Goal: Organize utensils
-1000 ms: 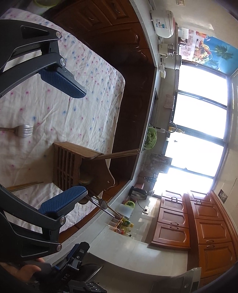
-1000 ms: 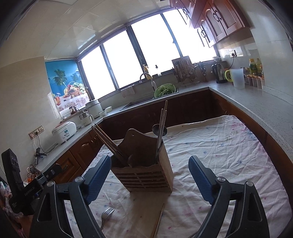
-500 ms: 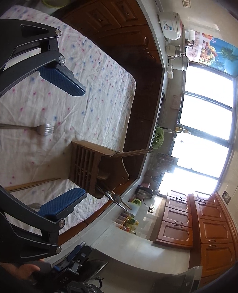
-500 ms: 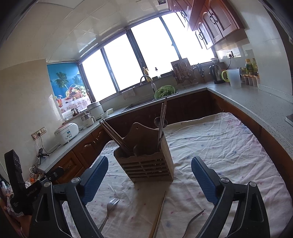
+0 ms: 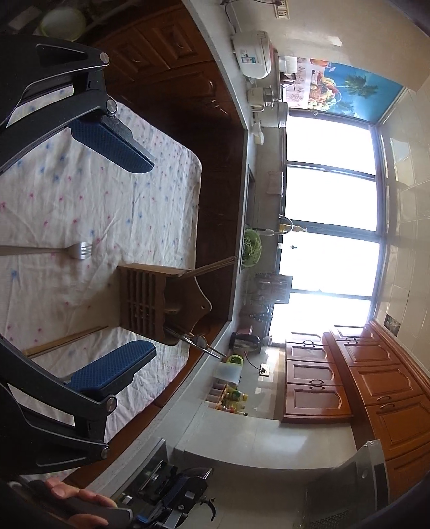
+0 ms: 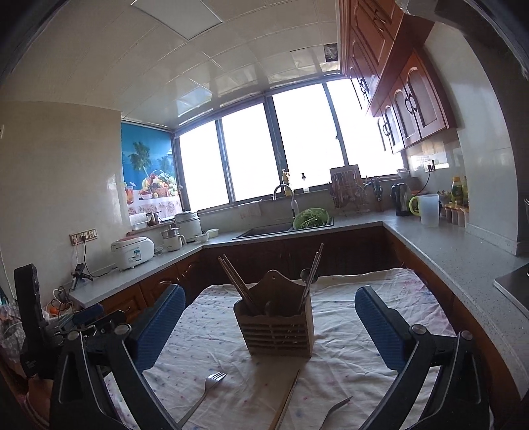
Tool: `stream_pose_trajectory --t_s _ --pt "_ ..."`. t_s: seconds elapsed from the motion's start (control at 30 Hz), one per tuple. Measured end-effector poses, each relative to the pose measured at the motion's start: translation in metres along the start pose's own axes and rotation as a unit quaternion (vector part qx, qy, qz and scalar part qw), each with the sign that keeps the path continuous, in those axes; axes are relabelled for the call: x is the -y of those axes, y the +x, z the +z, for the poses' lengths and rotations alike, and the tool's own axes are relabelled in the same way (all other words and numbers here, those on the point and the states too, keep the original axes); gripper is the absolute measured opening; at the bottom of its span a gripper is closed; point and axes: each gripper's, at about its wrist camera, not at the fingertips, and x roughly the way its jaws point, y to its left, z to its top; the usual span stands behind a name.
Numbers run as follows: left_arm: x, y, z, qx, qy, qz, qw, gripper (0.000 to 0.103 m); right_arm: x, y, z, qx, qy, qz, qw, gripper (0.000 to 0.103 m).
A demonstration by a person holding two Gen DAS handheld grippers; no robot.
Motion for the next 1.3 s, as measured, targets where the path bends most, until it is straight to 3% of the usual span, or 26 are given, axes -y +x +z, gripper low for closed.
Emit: stream_pose_trajectory --t_s 0.23,0.5,0.67,0.77,1.0,1.17,1.3 --pt "-0.008 0.015 -0.059 -0.054 -0.018 0.053 0.997 0.103 0.004 -0.003 -0.067 -0.021 0.015 -0.046 0.999 0.103" --pt "0.0 0.012 -0.091 -0.047 0.018 0.094 0.9943 0.103 0.003 -0.002 -0.11 -0.036 -0.011 -0.06 0.997 0.103" --pt "0.003 0.01 -0.094 -0.047 0.021 0.099 0.9938 0.103 0.0 -0.005 -0.118 -0.042 -0.016 -0.062 0.997 0.103" --pt "0.007 0.014 -0.093 -0.059 0.02 0.124 0.9903 0.103 0.004 -0.006 -0.119 -0.046 -0.006 -0.06 0.997 0.103" --pt "0.01 0.016 -0.095 -0.063 0.03 0.144 0.987 0.103 0.012 -0.009 -0.119 -0.046 0.007 -0.061 0.997 0.103" --pt "0.009 0.014 -0.087 -0.036 0.018 0.118 0.9922 0.103 0.013 -0.004 -0.114 -0.043 0.004 -0.055 0.998 0.103" --pt "0.016 0.019 -0.083 -0.051 0.05 0.109 0.9914 0.103 0.009 -0.002 -0.11 -0.036 -0.004 -0.049 0.998 0.103"
